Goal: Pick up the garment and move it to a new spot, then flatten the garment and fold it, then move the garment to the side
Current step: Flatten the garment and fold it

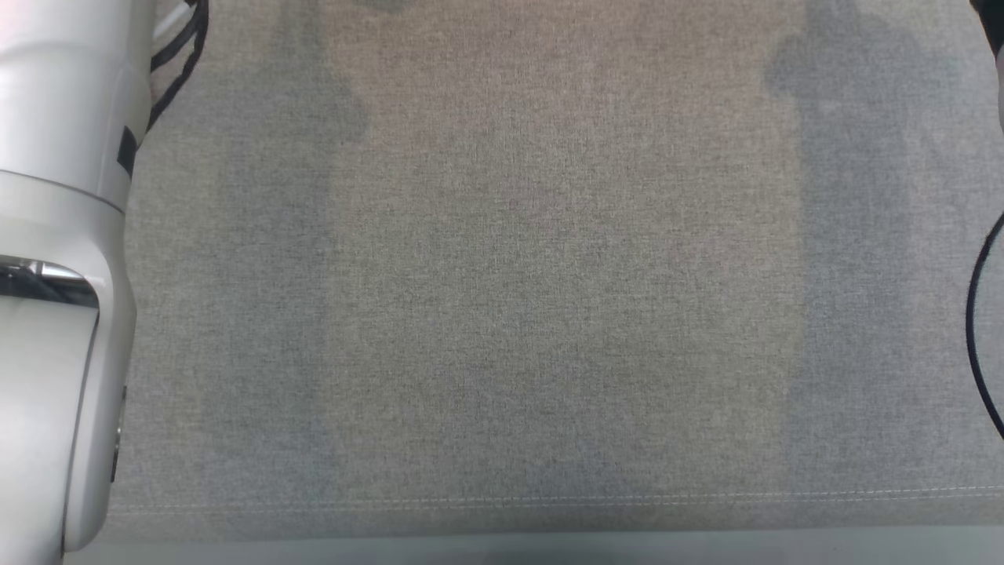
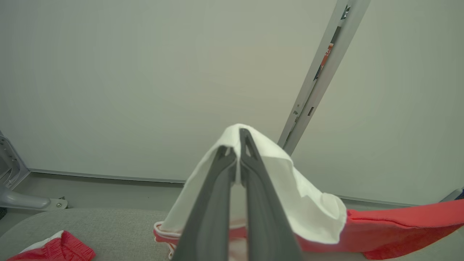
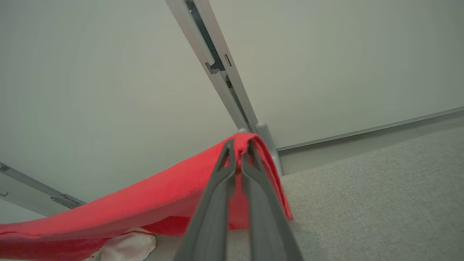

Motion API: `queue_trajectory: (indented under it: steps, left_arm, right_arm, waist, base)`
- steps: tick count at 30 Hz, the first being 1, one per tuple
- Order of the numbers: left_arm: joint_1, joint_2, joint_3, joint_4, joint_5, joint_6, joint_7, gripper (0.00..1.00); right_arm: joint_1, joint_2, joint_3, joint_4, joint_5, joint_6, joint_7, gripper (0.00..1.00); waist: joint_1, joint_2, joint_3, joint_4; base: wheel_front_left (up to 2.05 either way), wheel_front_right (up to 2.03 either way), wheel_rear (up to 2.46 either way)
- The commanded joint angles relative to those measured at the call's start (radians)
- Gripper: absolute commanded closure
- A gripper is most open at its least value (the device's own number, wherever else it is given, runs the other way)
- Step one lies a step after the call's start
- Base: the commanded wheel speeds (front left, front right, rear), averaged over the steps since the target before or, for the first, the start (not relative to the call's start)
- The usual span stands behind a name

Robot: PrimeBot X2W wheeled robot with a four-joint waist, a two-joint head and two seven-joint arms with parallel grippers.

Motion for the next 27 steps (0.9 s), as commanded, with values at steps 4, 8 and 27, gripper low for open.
queue_trajectory:
  steps: [4, 8, 27]
  left_arm:
    - [0.032, -0.007, -0.038, 0.026, 0.013, -0.036, 0.099, 1.0]
    - [0.083, -0.012, -0.089, 0.039, 0.022, -0.065, 0.205, 1.0]
    - [0.715, 0.15, -0.265, -0.309, -0.147, -0.079, 0.447, 1.0]
  right_arm:
    - [0.05, -0.016, 0.016, 0.006, -0.039, 0.0, 0.128, 1.0]
    - [0.103, -0.001, 0.071, 0.008, -0.072, 0.0, 0.25, 1.0]
    - [0.62, -0.006, 0.44, -0.161, 0.182, 0.0, 0.48, 1.0]
  waist:
    - [0.0, 0.0, -0.062, 0.01]
    - [0.0, 0.0, -0.105, 0.011]
    - [0.0, 0.0, -0.353, -0.031]
  base:
    - [0.0, 0.0, 0.0]
    - [0.0, 0.0, 0.0]
    - [0.0, 0.0, 0.0]
